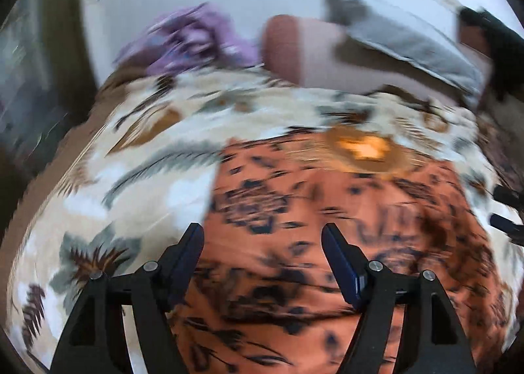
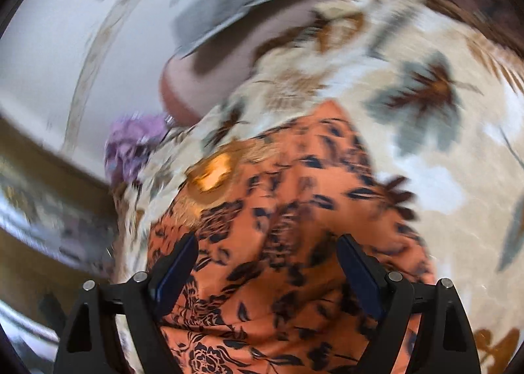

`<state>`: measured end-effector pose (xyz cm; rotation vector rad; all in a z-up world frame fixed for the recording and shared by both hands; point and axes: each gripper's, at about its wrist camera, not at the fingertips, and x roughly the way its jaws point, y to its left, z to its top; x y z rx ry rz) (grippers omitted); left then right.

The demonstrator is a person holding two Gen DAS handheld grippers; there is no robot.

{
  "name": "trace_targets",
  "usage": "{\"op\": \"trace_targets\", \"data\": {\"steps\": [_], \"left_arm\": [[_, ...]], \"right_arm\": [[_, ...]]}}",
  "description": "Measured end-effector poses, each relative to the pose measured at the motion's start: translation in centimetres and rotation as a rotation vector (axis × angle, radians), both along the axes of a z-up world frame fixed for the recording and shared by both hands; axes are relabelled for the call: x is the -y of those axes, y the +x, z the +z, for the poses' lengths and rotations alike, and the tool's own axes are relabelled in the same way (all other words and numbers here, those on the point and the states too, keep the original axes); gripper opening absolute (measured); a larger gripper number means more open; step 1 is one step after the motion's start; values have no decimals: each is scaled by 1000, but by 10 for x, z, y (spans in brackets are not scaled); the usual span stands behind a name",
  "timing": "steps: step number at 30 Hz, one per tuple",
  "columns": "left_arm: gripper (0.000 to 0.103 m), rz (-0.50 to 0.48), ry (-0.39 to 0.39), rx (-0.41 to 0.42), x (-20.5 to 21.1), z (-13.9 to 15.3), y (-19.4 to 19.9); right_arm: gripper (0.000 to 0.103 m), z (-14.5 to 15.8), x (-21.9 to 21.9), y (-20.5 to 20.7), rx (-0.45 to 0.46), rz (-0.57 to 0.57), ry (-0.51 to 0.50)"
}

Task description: Fold small clothes

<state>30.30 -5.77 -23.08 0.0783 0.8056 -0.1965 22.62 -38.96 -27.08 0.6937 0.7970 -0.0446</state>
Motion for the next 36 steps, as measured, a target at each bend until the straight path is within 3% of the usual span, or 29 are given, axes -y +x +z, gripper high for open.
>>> {"op": "trace_targets", "data": {"steps": [3,6,8,13,16,20,23,24,27,30,33,36], "left_arm": [[75,53,13,-39,-7,-26,11],[75,91,54,-154,-6,-53,23],[75,96,27,-152,-6,-54,25],[76,82,54,-166,-5,-59,30],[76,83,54,-170,-7,-58,33],[76,79,58,-170,-5,-58,33],[76,75,51,-172,-7,-58,33],[76,76,51,-171,-7,-58,33],[76,81,57,-165,-6,-59,31],[76,84,64,-156,-5,-58,28],[76,89,61,-151,-7,-57,24],[78,90,63,-149,-8,-57,19]], "right_arm": [[88,5,-36,12,-3,72,-123],[88,4,-63,29,-19,102,-267],[88,-1,-76,44,-55,102,-323],[86,-11,-106,97,-162,118,-460],[77,-25,-119,130,-255,125,-530],[56,-47,-117,149,-368,128,-579],[18,-30,-107,136,-328,144,-537],[14,-16,-97,123,-288,121,-521],[12,12,-71,86,-227,69,-530],[12,18,-34,43,-258,7,-503],[12,11,-1,-4,-285,-41,-402],[16,-2,27,-50,-280,-101,-199]]}}
